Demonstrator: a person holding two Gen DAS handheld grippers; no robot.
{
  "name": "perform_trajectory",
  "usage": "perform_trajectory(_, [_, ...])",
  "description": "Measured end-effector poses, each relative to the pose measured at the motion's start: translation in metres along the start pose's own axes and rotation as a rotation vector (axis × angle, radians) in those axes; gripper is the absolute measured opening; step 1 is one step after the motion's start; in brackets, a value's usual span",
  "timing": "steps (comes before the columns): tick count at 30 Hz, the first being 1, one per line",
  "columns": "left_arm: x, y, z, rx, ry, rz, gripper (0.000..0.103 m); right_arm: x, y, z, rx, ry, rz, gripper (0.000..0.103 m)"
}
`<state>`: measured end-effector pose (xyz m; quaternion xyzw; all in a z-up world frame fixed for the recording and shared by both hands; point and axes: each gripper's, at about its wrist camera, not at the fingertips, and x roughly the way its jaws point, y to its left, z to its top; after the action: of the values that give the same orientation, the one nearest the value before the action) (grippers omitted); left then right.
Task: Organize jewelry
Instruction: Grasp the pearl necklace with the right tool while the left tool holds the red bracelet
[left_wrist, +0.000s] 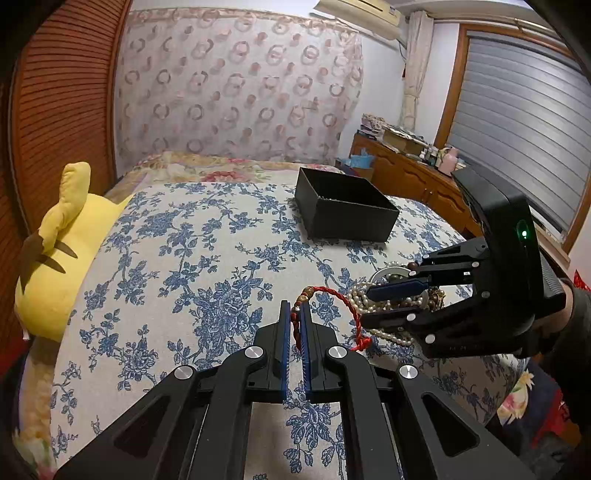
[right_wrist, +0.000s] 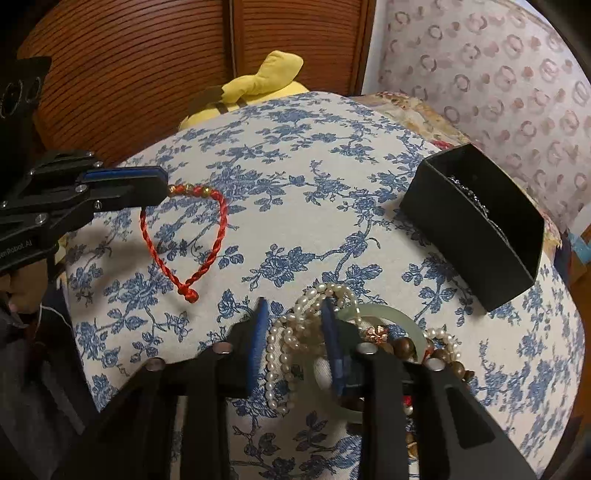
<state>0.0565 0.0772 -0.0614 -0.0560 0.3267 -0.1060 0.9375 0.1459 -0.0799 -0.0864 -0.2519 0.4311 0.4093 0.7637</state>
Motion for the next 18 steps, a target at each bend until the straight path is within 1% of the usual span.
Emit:
perform_trajectory(1, [0.000, -0.001, 0.000, 0.000, 0.000, 0.000, 0.004, 0.000, 0.001, -0.001, -0.003, 0.008, 0.011, 0.017])
perform_trajectory(5, [0.001, -0.001, 0.000, -0.003, 0.001, 0.000, 0.004, 0.001, 0.005, -0.006, 0.000, 0.002, 0.016, 0.018])
perform_trajectory(7, [0.001, 0.001, 0.000, -0.004, 0.002, 0.000, 0.004, 0.001, 0.002, -0.005, 0.023, -0.007, 0.017, 0.018])
perform_trajectory(11, [0.000, 0.002, -0.002, -0.003, 0.002, -0.004, 0.004, 0.004, -0.007, -0.004, 0.092, -0.021, 0.068, 0.018])
perform_trajectory(13, [0.000, 0.002, -0.002, -0.002, 0.003, -0.005, 0.004, 0.005, -0.007, -0.003, 0.108, -0.028, 0.066, 0.011])
perform_trajectory(17, [0.000, 0.002, -0.002, -0.003, 0.003, -0.004, 0.004, 0.005, -0.007, -0.004, 0.119, -0.048, 0.072, 0.010])
perform_trajectory(18, [0.001, 0.001, -0.002, -0.005, 0.004, -0.002, 0.004, 0.004, -0.007, -0.005, 0.122, -0.059, 0.081, 0.002])
